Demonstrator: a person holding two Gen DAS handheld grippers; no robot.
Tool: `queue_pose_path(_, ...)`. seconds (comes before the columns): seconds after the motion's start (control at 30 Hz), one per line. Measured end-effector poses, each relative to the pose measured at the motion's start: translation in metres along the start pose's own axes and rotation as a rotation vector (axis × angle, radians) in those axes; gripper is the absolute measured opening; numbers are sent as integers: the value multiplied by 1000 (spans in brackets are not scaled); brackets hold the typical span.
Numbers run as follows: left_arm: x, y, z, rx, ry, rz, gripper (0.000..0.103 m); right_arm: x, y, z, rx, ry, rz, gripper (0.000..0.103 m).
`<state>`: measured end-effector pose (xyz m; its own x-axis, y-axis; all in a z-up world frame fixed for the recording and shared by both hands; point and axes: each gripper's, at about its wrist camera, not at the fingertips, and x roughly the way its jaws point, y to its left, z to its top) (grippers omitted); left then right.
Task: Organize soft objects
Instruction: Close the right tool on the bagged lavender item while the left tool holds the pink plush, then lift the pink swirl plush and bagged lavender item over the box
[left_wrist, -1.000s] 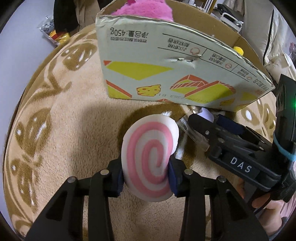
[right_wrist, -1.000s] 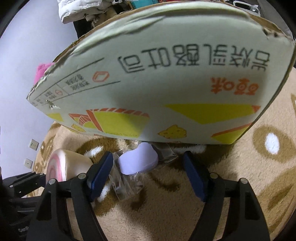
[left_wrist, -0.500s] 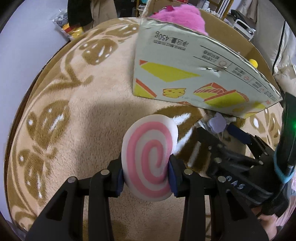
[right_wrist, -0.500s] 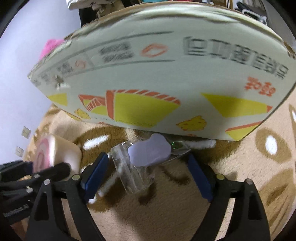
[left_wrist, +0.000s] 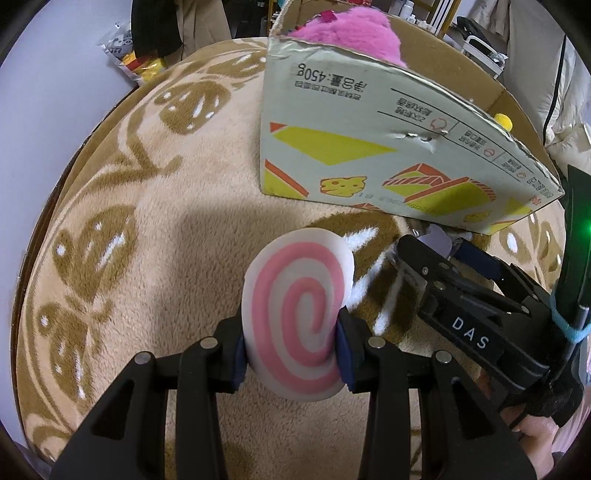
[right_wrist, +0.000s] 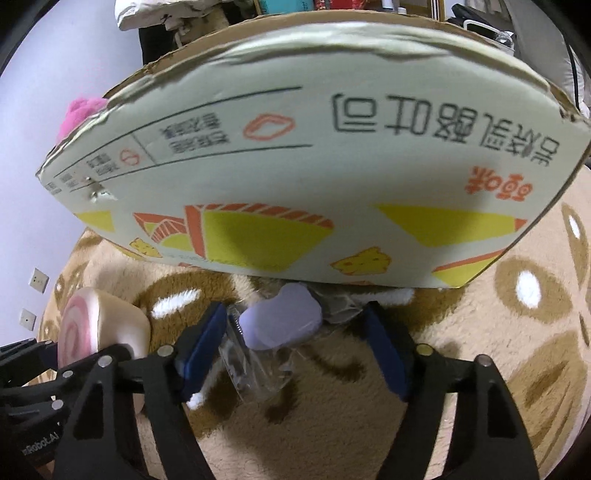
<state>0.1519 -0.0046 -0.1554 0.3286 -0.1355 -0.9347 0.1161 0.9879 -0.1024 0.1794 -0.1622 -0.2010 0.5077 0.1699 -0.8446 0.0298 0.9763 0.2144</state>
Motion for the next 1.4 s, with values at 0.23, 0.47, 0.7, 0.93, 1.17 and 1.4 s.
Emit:
queue_pose_path(0.23,0,-2,0,14,-7,12,38,4,2,8,52,3,-31,88)
queue_pose_path(0.47,1,1,0,4,0,14,38,14,16,10,62,-46,-108,89)
queue_pose_path(0.7,1,1,1,9,-8,20,37,15,32,0,49,-45,-157,61)
queue_pose_path(0.93,-5,1,-1,8,-35,30,36,4,23,-6,62,-51,-93,45)
queue_pose_path(1.17,-10,-1,-1,14,-63,39,36,-4,7,-10,108,-36,-5,40)
queue_pose_path(1.4,-20,-6,-7,28,-87,49,36,-25,-21,-11,142,-26,45,37)
